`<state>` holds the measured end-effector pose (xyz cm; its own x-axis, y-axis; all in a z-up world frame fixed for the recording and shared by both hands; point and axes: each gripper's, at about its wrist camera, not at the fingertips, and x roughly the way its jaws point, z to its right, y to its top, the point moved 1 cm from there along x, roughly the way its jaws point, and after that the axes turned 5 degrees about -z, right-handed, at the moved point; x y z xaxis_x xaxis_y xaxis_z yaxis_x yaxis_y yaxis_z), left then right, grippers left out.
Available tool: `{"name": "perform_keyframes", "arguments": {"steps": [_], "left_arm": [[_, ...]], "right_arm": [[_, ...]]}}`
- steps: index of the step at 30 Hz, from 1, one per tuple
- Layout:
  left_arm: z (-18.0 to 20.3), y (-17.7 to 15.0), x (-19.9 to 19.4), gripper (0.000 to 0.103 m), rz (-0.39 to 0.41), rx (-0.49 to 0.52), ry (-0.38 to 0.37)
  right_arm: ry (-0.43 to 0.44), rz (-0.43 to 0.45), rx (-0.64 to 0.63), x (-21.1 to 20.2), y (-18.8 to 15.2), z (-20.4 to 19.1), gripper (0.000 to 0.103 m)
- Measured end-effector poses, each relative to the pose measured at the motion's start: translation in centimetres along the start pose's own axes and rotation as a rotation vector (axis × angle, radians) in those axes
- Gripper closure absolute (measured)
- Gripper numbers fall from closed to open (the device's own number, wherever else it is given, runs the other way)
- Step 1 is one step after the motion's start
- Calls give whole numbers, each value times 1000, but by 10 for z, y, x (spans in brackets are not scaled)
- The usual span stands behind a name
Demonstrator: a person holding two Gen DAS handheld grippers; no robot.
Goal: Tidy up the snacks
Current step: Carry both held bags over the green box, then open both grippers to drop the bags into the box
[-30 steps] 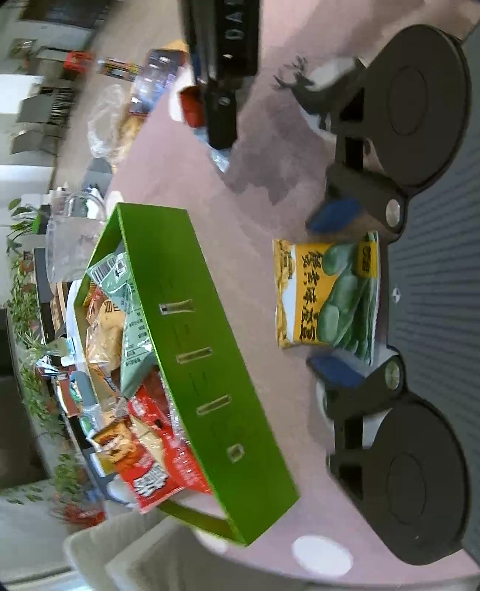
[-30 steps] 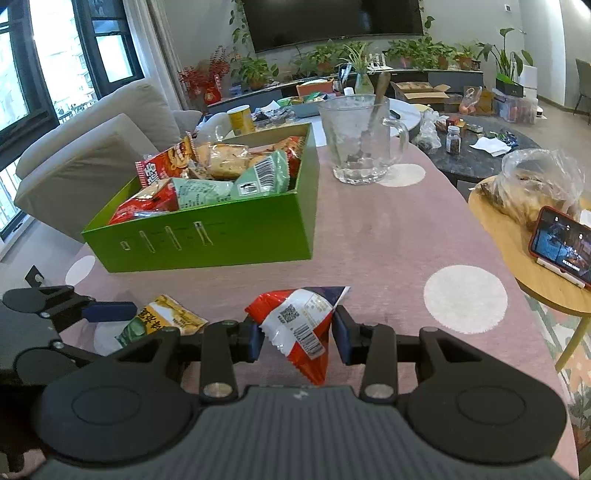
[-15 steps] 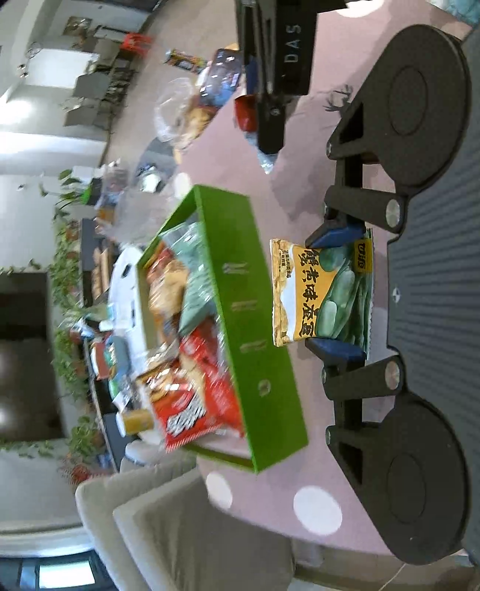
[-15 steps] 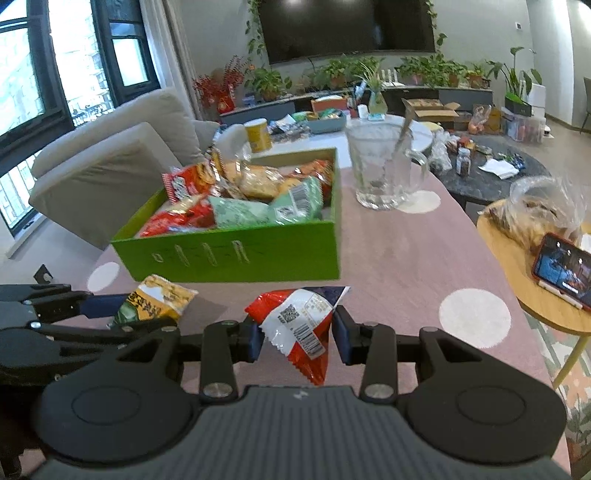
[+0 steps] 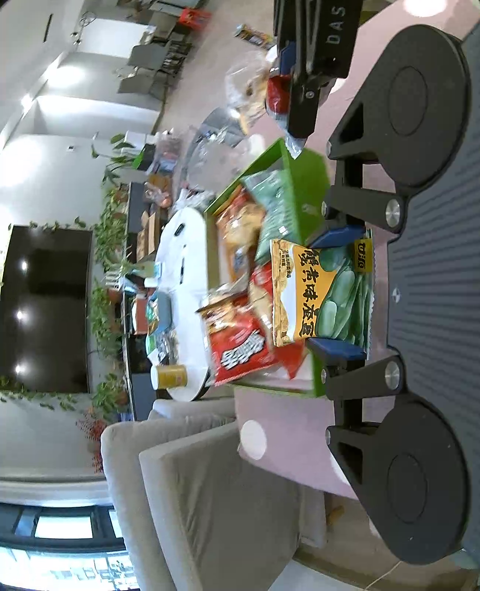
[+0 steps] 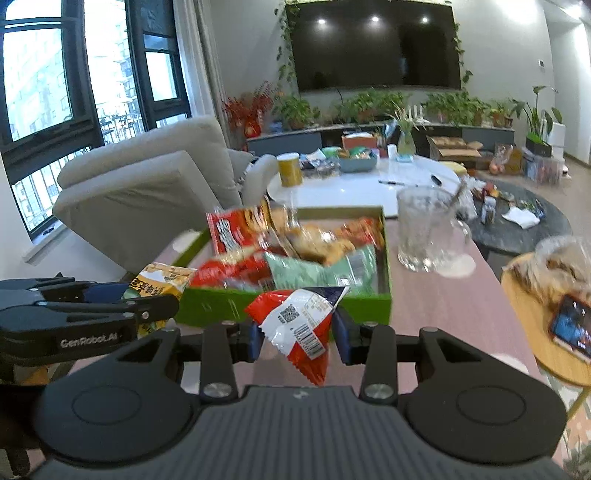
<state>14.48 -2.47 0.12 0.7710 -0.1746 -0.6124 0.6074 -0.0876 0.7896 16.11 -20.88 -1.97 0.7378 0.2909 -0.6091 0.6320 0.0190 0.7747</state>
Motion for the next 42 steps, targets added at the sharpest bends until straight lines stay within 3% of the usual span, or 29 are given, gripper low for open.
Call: {"name": "perform_keyframes", "arguments": {"steps": [8, 19, 38, 42], "left_arm": [[-18, 29, 32, 56, -6, -63, 22], [-37, 46, 78, 56, -48, -95, 47], [-44, 48, 118, 55, -84, -73, 31], [-44, 45, 117, 41, -75, -62, 57]], "right_arm": [[23, 24, 32, 30, 39, 3, 39], [-15, 45, 79, 79, 84, 23, 39], [-56, -72, 92, 150, 88, 29, 38], [-55, -50, 111, 141, 86, 34, 38]]}}
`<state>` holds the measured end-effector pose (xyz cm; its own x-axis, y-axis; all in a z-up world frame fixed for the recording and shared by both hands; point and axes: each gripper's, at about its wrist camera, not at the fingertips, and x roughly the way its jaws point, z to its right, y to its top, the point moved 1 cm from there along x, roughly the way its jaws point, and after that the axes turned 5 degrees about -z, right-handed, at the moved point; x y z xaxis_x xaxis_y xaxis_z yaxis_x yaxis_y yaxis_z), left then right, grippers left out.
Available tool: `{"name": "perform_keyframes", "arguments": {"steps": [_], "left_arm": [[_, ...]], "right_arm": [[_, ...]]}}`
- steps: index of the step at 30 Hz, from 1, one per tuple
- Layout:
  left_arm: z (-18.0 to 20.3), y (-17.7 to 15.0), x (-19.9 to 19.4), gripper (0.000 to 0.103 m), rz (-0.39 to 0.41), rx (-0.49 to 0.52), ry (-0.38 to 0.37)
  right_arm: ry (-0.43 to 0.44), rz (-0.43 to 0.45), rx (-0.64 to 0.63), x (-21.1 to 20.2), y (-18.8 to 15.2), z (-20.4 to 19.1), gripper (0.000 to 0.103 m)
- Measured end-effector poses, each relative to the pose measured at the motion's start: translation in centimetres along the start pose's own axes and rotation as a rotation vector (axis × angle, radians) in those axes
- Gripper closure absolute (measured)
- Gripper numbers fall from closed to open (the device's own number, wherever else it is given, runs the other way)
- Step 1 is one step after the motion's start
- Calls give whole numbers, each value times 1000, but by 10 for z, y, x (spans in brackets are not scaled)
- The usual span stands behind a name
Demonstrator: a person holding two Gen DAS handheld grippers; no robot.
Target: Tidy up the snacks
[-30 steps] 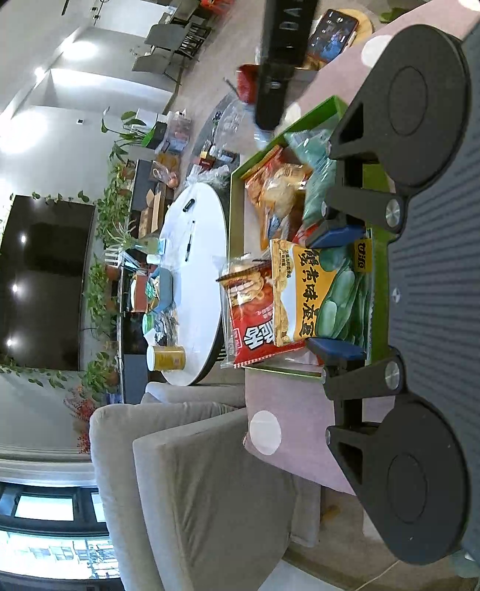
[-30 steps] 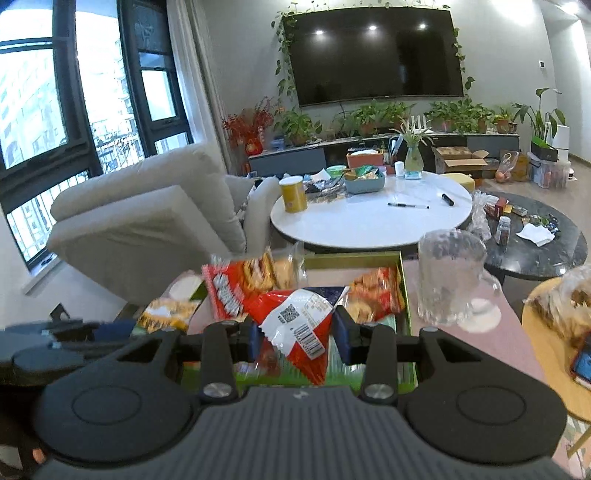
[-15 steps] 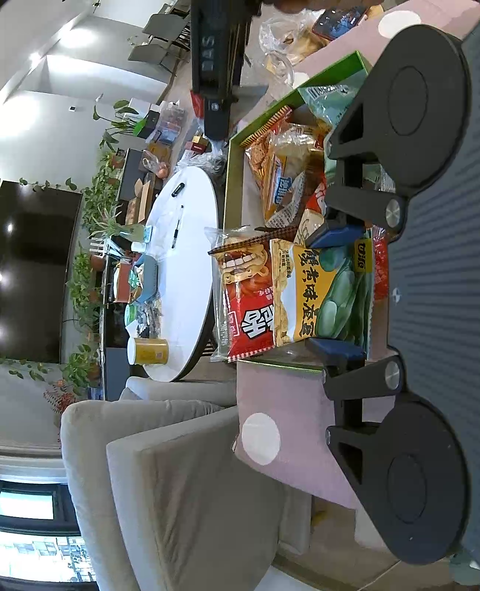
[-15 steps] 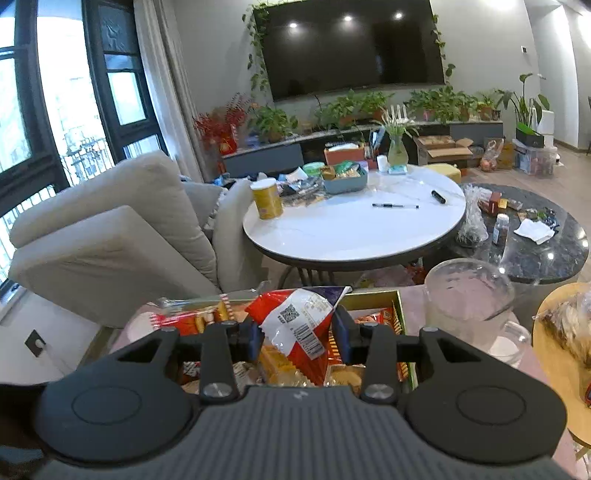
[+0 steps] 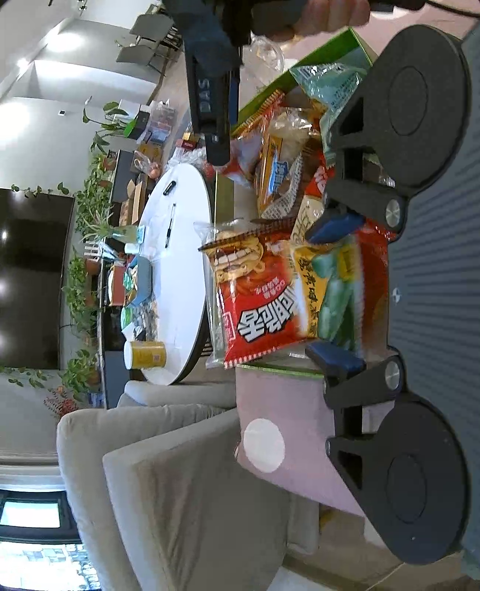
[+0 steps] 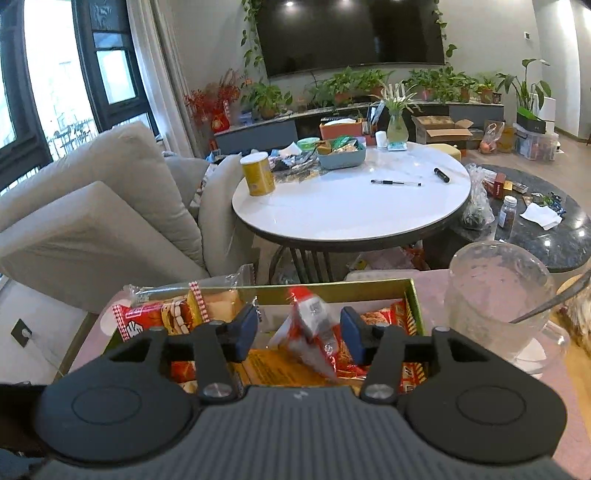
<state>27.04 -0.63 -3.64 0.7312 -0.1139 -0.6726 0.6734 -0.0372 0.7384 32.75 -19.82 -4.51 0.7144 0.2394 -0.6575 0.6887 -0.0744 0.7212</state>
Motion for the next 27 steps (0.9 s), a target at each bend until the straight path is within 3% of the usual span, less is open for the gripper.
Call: {"name": "perform_keyframes", "arguments": {"steps": [13, 27], "left_arm": [[5, -12, -28, 27, 34, 28, 26], [21, -40, -110, 15, 128, 15, 30]], "right_arm": [[25, 55, -44, -53, -20, -2, 38], [82, 71, -47, -123, -59, -14, 38]]}}
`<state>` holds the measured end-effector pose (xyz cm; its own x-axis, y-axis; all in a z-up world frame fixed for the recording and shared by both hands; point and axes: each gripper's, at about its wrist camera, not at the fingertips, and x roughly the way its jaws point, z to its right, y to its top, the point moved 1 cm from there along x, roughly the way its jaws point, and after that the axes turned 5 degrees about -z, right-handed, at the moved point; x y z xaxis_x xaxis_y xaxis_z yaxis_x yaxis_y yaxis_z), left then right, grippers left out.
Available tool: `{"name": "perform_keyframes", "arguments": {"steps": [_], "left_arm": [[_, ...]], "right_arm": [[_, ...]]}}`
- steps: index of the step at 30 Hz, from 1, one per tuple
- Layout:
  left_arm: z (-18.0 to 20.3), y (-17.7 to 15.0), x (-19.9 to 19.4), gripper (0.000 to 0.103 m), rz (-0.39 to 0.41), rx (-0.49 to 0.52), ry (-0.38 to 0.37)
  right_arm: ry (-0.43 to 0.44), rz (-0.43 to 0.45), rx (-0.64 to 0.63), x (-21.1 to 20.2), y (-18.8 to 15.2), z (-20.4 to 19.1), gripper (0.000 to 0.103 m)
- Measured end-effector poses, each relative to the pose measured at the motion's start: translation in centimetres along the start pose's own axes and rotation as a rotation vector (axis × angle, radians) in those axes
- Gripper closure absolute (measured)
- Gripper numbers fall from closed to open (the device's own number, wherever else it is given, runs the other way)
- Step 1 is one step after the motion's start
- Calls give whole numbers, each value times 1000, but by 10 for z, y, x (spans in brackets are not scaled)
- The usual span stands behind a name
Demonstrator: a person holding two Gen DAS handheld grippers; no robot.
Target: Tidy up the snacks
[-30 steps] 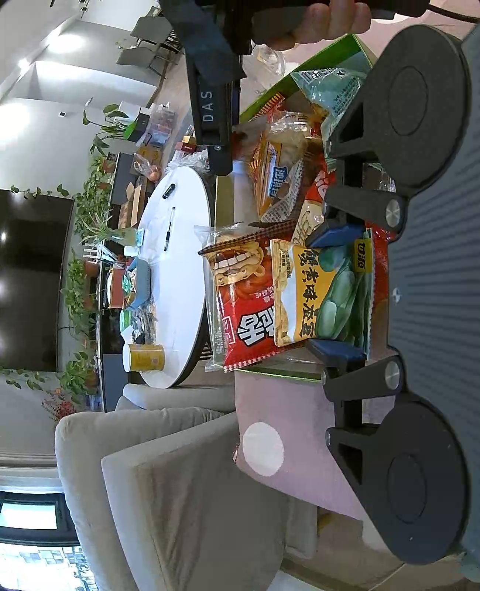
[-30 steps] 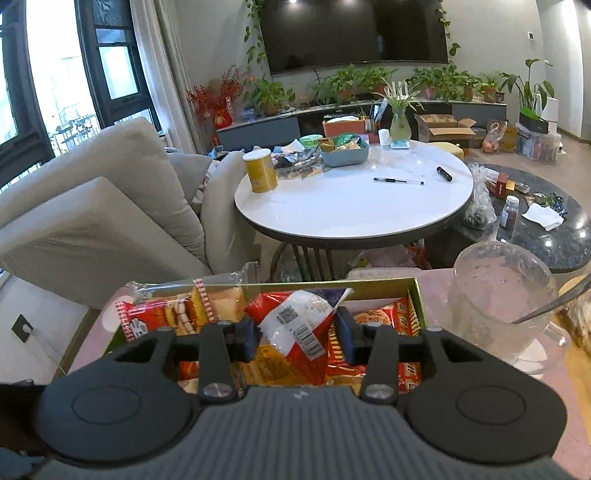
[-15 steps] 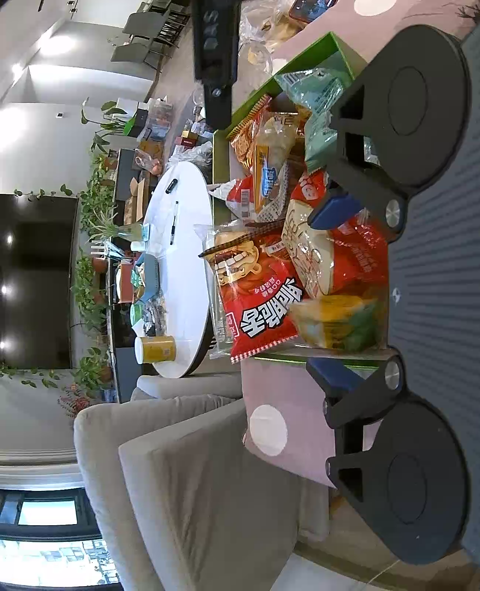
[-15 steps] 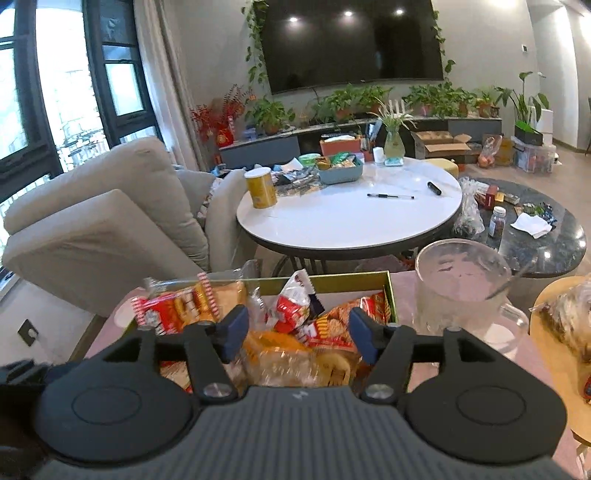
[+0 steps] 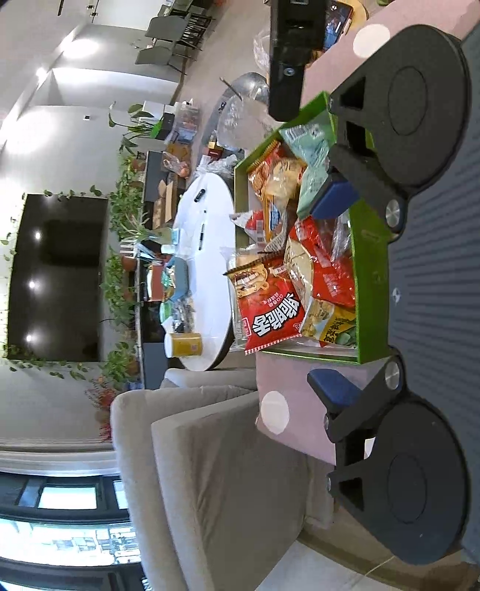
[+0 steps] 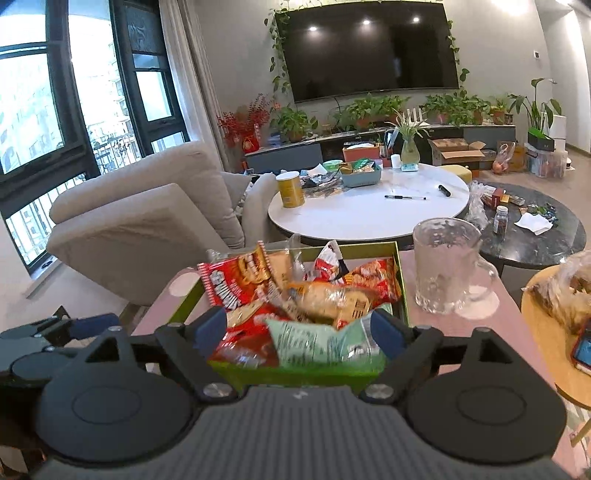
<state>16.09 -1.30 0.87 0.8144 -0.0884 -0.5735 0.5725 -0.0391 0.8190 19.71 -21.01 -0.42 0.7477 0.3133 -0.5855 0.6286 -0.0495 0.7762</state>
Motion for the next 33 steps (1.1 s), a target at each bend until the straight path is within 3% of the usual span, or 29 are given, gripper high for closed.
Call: {"name": "perform_keyframes", "arguments": {"steps": [14, 27, 33], "left_arm": [[12, -29, -63, 10, 39, -23, 25], [18, -50, -103, 2, 54, -54, 56], [21, -61, -116, 1, 58, -40, 111]], "right_arm": [[0, -27, 14, -36, -36, -16, 38], [11, 11, -2, -65, -58, -26, 38], [-3, 36, -17, -72, -65, -32, 38]]}}
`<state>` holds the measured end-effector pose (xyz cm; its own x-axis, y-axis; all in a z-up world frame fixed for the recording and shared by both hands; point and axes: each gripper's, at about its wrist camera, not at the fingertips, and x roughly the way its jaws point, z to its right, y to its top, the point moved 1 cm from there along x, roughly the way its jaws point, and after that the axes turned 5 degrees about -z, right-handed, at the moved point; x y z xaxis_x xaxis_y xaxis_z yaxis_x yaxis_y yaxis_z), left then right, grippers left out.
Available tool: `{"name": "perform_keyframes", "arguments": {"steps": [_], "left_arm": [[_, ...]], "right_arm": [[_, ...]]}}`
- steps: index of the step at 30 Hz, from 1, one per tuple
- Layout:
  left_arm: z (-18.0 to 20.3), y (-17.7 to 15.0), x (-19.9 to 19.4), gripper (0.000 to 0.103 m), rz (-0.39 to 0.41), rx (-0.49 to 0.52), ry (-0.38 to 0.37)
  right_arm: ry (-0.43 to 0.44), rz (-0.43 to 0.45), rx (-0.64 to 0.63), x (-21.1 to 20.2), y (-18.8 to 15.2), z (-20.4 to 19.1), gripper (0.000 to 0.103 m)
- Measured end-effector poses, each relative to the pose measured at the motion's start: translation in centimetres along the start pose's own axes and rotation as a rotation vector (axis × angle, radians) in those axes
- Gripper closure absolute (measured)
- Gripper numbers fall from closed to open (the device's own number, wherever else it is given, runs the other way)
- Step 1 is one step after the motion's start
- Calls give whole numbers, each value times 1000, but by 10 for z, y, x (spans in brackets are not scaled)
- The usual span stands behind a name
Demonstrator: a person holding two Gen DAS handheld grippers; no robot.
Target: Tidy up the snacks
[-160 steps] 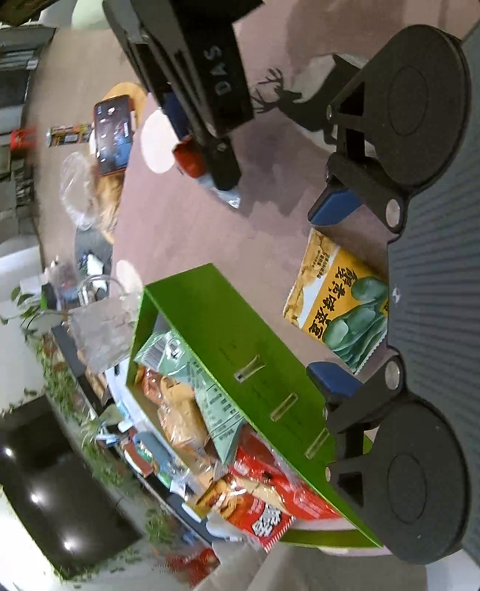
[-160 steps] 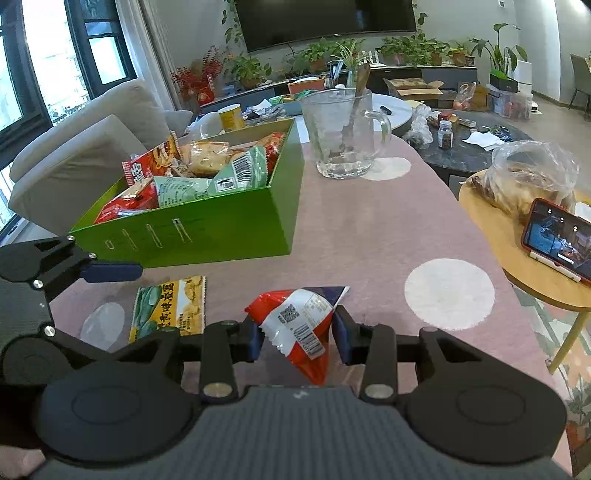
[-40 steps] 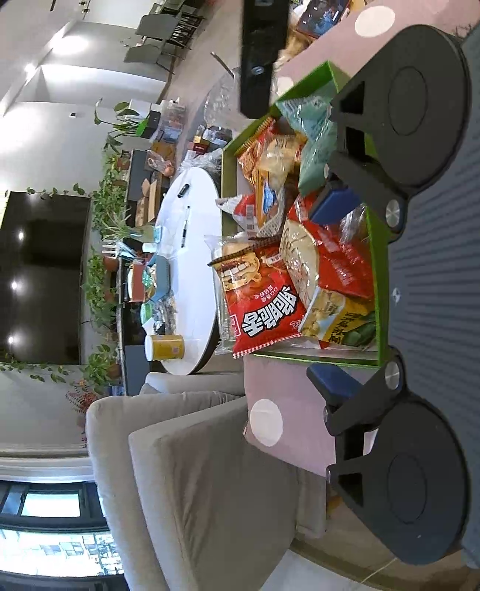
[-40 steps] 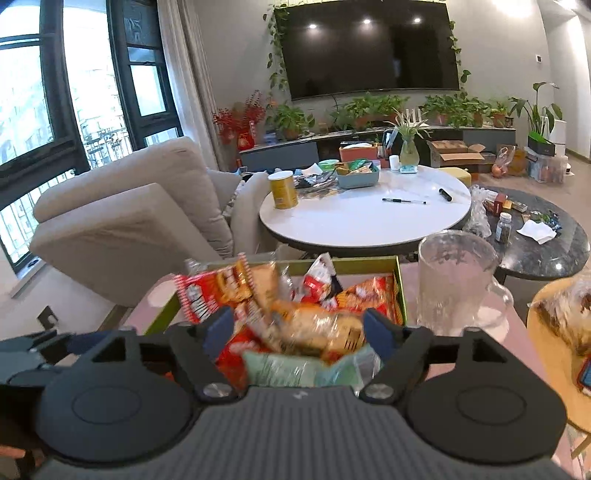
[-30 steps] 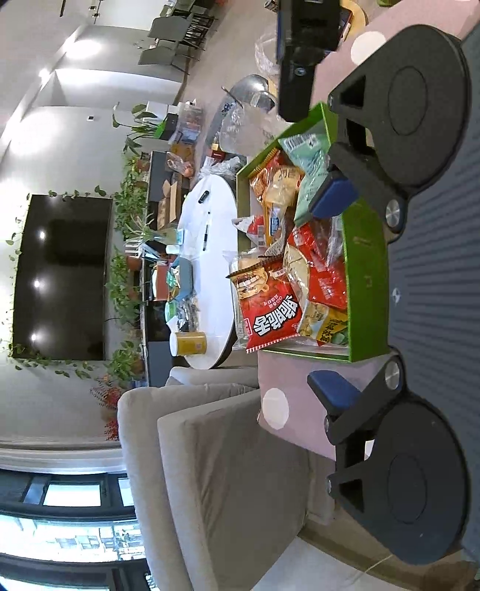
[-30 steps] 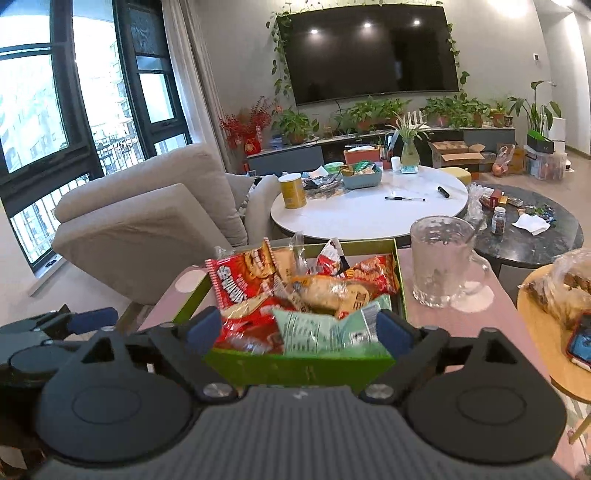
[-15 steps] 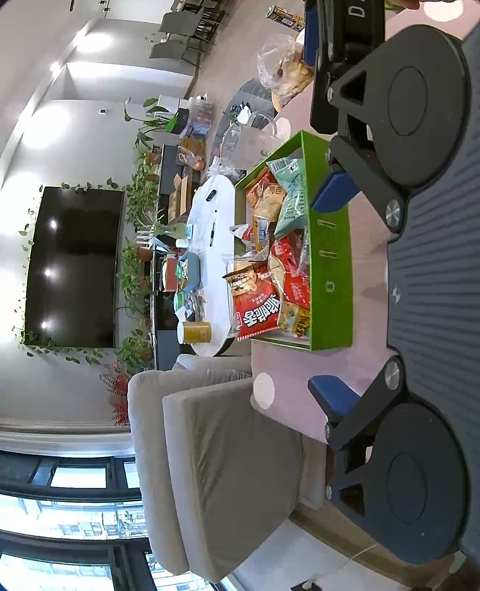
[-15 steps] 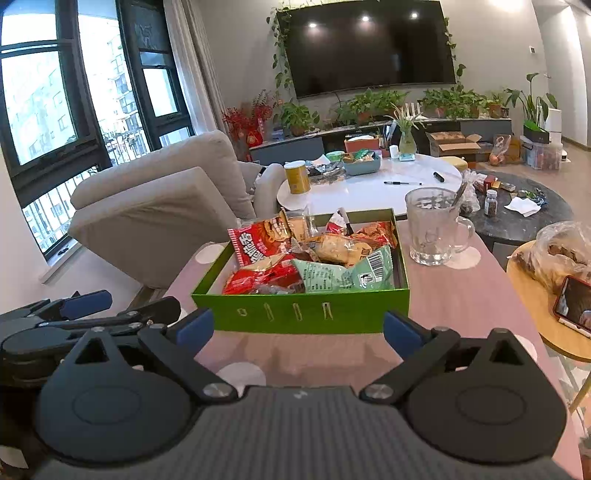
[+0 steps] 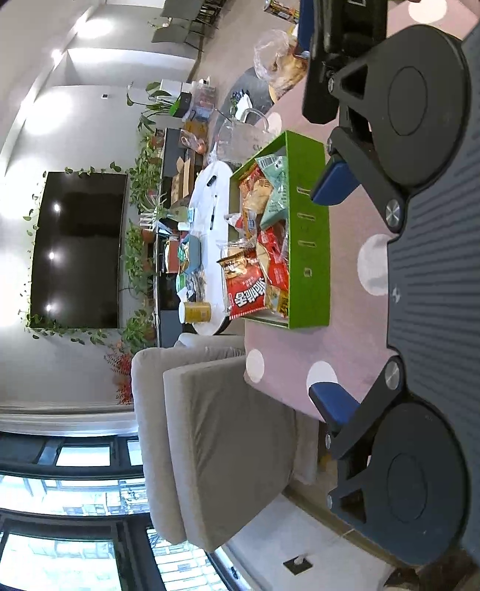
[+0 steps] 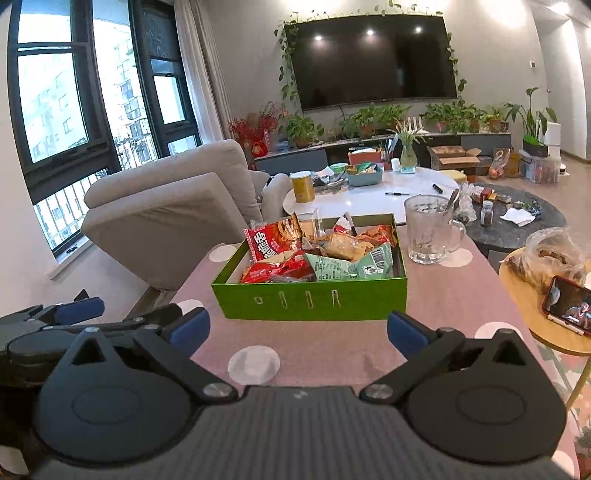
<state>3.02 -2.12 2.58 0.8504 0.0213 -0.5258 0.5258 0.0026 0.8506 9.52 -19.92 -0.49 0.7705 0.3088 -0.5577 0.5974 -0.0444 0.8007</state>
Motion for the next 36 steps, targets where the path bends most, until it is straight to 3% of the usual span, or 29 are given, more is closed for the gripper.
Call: {"name": "perform_keyframes", "arguments": {"steps": [14, 36], "left_arm": [[-7, -10, -6, 1, -9, -6, 14], [-7, -12, -4, 1, -14, 5, 5]], "right_arm": [[-65, 35, -32, -5, -10, -5, 38], [-80, 7, -4, 3, -14, -1, 38]]}}
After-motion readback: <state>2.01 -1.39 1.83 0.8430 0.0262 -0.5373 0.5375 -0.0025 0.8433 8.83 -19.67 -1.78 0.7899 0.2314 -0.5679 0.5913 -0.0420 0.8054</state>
